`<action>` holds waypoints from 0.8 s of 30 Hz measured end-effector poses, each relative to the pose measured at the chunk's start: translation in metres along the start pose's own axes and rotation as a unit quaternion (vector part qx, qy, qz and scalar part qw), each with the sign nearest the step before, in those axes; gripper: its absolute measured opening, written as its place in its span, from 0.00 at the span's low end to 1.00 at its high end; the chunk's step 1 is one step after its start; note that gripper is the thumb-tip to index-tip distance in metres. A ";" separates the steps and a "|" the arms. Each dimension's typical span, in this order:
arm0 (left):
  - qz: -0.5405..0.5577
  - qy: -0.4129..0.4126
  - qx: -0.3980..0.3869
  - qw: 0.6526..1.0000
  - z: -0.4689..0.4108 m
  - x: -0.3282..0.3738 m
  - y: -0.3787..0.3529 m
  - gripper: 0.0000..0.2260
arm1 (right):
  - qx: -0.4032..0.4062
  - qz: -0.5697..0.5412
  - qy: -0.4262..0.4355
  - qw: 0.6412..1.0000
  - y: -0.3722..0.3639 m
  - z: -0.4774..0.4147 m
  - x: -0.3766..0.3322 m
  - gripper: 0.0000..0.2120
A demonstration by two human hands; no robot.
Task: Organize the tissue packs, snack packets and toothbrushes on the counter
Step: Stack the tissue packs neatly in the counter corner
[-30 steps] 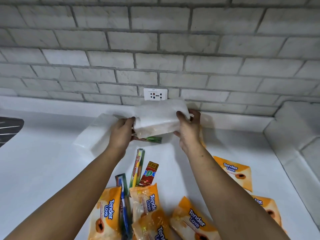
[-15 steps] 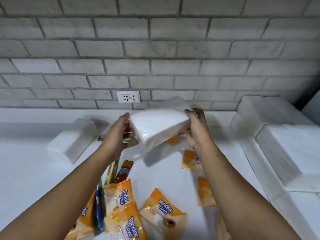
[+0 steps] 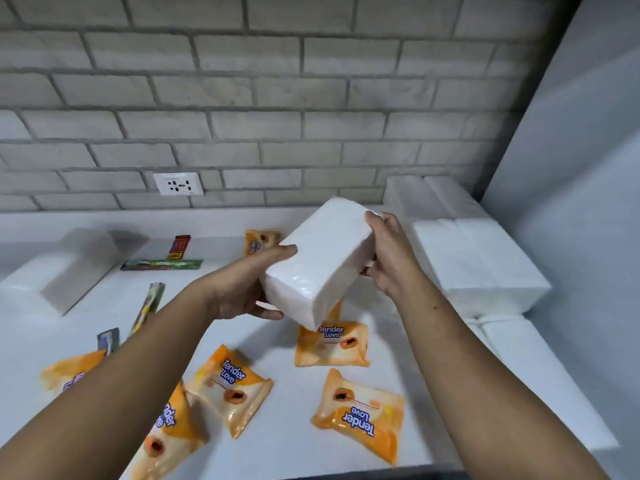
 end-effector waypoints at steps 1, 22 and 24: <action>0.000 -0.001 -0.012 1.000 0.003 -0.001 -0.017 0.24 | 0.005 0.006 0.002 1.000 0.018 0.002 -0.003 0.08; 0.052 -0.098 -0.081 0.991 0.072 -0.003 -0.281 0.25 | -0.030 0.131 0.077 0.988 0.225 0.057 -0.046 0.18; 0.050 -0.098 -0.099 0.989 0.077 -0.006 -0.303 0.23 | -0.027 0.124 0.068 0.990 0.244 0.060 -0.047 0.18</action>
Point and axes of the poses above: each hand's wrist, its own z-axis away from the middle knuckle, its own y-axis out of the back of the hand, x = y × z, the point moved 7 cm from there along -z, towards the middle knuckle, and after that the axes turned 14 degrees about x, right-handed, at the moved point
